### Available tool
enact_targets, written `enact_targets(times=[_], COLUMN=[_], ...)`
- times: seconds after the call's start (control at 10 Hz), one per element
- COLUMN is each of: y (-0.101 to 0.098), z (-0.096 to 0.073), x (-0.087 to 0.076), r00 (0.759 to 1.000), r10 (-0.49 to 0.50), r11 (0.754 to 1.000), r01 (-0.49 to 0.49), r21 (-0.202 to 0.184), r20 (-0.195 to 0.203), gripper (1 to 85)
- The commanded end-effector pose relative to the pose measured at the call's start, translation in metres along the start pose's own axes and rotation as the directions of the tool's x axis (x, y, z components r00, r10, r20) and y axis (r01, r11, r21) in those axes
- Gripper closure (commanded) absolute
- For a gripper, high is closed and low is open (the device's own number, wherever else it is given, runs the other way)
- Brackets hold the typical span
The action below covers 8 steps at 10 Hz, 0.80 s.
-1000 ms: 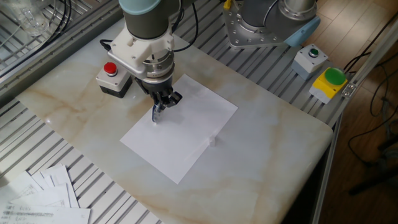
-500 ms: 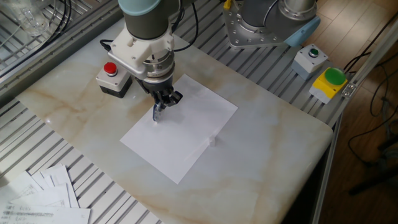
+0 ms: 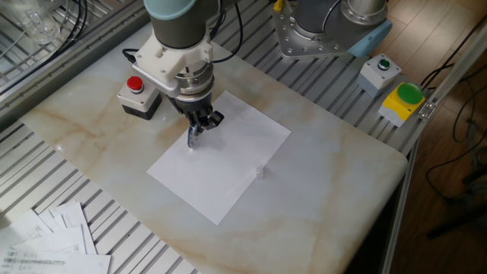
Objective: Use the correction tape on paper
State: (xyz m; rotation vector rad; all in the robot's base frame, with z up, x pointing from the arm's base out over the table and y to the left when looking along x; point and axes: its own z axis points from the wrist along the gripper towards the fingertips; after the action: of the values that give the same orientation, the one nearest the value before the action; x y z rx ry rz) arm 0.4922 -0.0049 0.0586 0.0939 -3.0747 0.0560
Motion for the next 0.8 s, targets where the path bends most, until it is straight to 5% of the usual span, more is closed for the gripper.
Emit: enact_targets(times=[0.0,0.7], y=[0.0026,0.0014], z=[-0.001,-0.0017], x=[0.0009,0.0033], r00=[1.0,1.0], r10=[0.008,0.002], r11=[1.0,1.0], r01=[-0.008,-0.002], r21=[-0.014,-0.007], r20=[-0.005,-0.02], gripper=[84.7,84.7])
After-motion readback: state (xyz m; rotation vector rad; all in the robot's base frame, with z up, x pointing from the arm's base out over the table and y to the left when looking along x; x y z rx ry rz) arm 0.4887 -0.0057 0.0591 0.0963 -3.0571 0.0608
